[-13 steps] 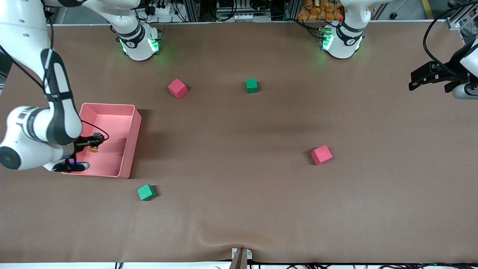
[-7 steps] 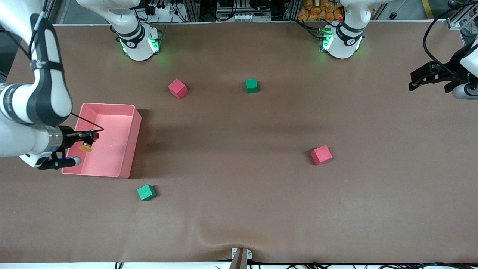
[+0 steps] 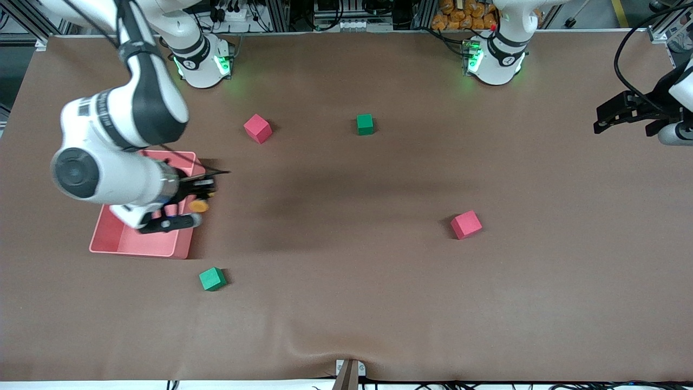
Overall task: Place and upright button with both arms
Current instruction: 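Lift the button out of the tray with the right gripper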
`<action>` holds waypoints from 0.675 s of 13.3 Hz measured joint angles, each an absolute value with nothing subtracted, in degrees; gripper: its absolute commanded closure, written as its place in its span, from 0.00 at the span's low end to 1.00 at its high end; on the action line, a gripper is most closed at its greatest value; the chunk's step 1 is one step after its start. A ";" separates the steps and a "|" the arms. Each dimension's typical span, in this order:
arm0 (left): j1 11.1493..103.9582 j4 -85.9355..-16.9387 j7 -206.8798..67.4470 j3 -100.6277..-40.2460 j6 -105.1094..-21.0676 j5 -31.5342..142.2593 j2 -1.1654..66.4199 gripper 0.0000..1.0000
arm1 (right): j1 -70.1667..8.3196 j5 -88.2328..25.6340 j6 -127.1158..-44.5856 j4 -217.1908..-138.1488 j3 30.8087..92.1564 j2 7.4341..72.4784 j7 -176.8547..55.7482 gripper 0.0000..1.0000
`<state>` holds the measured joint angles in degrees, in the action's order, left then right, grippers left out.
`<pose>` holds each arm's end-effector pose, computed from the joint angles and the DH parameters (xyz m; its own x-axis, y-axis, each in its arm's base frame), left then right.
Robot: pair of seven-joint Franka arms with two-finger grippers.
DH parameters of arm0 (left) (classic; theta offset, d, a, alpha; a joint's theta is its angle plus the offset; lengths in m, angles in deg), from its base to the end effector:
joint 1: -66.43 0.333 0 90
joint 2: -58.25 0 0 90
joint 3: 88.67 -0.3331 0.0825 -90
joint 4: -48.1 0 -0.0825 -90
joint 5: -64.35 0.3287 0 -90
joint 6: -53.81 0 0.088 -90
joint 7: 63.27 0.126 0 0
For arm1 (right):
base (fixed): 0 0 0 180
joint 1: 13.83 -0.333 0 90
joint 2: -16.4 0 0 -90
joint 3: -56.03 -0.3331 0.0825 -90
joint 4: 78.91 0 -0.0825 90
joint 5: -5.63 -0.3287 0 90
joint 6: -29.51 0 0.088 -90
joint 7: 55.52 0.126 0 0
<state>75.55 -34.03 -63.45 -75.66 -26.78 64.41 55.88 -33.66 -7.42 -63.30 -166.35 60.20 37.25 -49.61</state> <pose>0.4934 -0.0304 0.6448 0.9956 -0.0648 -0.0672 -0.0644 -0.9979 0.0081 0.5549 0.1900 0.4479 0.9472 0.1469 -0.2849 0.1039 -0.9815 -0.1607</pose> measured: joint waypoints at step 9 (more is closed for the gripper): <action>75.58 -34.05 -63.45 -75.83 -27.72 64.41 55.63 0.00 | -48.35 -11.47 -72.60 -166.25 62.89 45.76 -46.21 1.00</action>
<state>75.58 -34.05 -63.45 -75.83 -27.72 64.41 55.63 -48.35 -11.47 -72.60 -166.25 62.89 45.76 -46.21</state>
